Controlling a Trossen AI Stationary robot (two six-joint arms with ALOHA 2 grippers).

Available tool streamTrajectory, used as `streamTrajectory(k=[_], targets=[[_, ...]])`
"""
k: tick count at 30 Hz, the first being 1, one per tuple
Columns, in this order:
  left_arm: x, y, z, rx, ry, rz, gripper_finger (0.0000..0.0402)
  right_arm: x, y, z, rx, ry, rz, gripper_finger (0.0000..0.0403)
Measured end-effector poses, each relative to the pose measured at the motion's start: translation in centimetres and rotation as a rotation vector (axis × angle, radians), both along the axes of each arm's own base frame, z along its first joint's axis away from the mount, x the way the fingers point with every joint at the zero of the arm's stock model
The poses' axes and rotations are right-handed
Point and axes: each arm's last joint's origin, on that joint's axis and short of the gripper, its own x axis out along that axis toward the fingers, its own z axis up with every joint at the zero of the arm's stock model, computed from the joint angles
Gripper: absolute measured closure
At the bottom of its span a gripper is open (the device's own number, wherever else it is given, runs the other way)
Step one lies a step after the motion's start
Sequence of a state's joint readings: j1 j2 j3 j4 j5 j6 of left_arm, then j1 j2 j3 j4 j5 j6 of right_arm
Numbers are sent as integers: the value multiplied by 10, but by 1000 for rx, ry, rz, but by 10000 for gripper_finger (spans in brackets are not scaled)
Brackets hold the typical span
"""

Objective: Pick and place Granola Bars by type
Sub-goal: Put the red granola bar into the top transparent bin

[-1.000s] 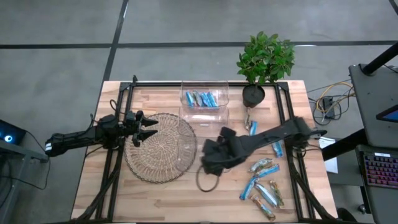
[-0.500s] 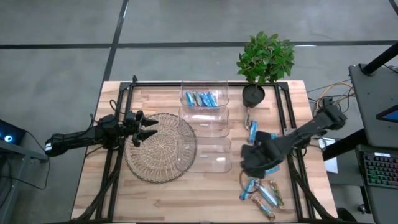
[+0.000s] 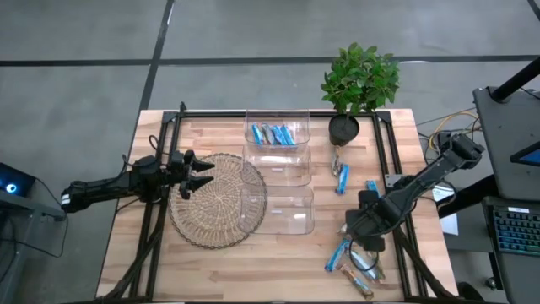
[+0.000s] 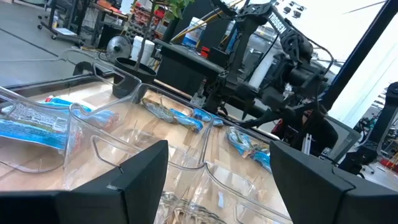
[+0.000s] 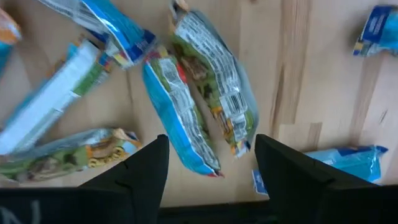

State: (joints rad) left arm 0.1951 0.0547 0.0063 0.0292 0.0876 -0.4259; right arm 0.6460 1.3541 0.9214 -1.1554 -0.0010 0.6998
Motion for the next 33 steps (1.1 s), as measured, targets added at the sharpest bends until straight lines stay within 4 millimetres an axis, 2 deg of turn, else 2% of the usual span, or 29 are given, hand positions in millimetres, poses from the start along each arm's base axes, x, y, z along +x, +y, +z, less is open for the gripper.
streamTrajectory(k=[6,14,27,33], targets=[[0,0,0,0,0,0,140,-5,-4,-17,17,-12,0,170],[0,0,0,0,0,0,140,-9,3,-31,66,-21,37,175],[0,0,0,0,0,0,140,-20,4,-59,37,97,53,183],[0,0,0,0,0,0,140,-20,7,-69,94,142,49,198]])
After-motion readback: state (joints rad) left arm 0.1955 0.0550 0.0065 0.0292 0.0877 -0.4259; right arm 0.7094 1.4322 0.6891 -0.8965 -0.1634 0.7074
